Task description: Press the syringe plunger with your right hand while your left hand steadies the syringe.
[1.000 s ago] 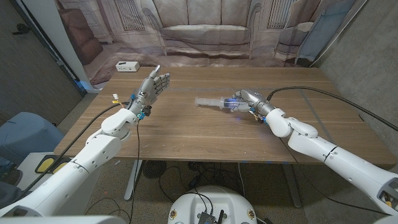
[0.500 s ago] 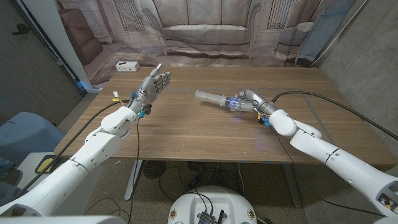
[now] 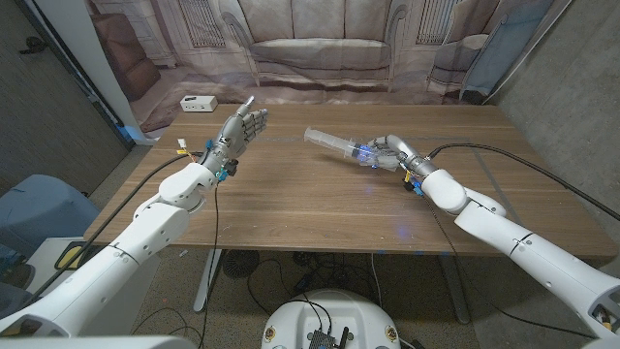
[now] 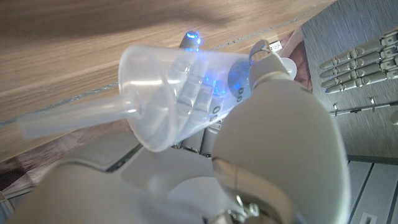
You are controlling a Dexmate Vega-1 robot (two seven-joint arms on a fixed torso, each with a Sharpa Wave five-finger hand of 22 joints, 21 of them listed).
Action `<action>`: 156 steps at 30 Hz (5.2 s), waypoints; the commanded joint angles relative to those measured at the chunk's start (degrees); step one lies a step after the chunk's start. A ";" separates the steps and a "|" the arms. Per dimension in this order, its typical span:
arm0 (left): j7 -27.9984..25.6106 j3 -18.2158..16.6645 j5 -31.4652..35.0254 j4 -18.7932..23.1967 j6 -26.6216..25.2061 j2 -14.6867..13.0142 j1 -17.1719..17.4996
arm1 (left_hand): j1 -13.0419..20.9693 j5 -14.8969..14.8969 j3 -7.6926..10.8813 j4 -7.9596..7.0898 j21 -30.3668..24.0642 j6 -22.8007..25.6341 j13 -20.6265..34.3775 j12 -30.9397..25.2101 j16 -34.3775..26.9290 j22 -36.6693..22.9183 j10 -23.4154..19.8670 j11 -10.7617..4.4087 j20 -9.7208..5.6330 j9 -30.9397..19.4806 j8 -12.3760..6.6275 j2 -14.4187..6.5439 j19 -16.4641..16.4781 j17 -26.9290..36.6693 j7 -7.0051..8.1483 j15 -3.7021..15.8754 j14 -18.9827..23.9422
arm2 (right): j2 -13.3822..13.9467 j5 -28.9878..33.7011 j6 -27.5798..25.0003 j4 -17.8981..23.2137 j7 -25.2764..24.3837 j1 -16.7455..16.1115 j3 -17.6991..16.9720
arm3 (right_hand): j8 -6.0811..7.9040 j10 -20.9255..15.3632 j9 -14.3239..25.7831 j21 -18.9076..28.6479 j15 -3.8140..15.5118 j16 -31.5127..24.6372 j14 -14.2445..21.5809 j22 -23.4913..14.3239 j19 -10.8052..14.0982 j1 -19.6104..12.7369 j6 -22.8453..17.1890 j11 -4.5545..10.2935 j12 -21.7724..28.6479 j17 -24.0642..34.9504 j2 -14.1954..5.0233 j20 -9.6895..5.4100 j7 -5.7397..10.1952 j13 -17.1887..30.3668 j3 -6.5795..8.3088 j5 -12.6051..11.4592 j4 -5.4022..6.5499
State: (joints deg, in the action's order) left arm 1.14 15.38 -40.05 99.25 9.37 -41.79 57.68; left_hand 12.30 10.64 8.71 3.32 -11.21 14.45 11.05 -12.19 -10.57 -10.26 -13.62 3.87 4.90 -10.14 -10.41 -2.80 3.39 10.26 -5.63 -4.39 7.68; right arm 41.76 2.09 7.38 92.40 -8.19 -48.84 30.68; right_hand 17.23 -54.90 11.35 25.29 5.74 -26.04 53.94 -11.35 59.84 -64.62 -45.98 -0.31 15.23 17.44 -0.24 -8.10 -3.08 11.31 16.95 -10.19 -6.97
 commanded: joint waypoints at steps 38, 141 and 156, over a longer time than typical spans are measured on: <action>-4.89 1.32 12.65 -0.66 10.86 4.53 -4.27 | 0.88 0.40 0.03 0.61 -0.37 2.70 0.23 -0.72 -0.72 -0.04 -2.20 -0.92 0.32 -0.17 -1.23 -0.76 0.96 0.03 0.81 1.00 2.36 | -3.76 -10.53 6.83 6.14 -3.94 -6.81 -6.01 | -1.76 -0.98 0.45 2.53 5.23 0.53 3.37 -0.19 -0.63 -3.56 -6.38 -0.67 -1.12 2.29 -10.37 -0.21 4.57 0.64 4.18 -0.49 3.34; -0.28 9.56 25.70 -5.18 12.56 5.91 -13.65 | 1.33 0.26 -0.19 1.38 0.09 4.82 0.18 -0.37 -0.28 -0.04 -2.98 -2.67 -0.73 -0.16 -0.83 -0.60 -1.84 -0.02 1.92 3.05 1.63 | -9.13 -10.87 9.56 4.03 -4.28 -4.43 -4.29 | -3.45 -1.64 0.88 6.89 5.03 1.89 4.35 0.00 -1.76 -3.71 -7.07 -1.09 -1.98 4.49 -10.07 -0.25 4.05 1.48 4.73 -0.14 3.65; 0.44 10.34 26.79 -4.55 10.83 5.01 -14.05 | 1.31 0.26 -0.21 1.38 0.09 5.00 0.17 -0.40 -0.25 -0.05 -3.22 -2.60 -0.65 -0.17 -0.79 -0.66 -2.00 -0.02 1.85 3.02 1.62 | -9.67 -10.74 10.26 3.34 -4.54 -3.98 -4.13 | -3.61 -1.82 0.94 7.55 4.90 2.11 4.45 0.05 -1.94 -3.72 -7.21 -0.99 -1.99 4.63 -10.05 -0.24 4.09 1.61 4.68 -0.13 3.63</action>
State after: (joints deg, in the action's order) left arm 0.90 25.19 -13.76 94.27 21.25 -36.26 43.85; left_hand 13.28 10.64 8.31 4.50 -10.93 19.06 11.08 -12.33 -10.57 -10.15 -16.24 1.20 3.72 -10.01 -10.84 -3.78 1.32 10.15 -3.69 -1.41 8.80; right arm 32.44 -8.74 17.11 96.09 -12.60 -53.18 26.44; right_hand 13.43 -56.14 12.15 32.42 5.54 -24.12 55.18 -11.19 58.12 -64.62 -48.02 -1.15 12.75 21.94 -0.24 -8.37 -3.46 12.72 17.36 -10.12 -7.37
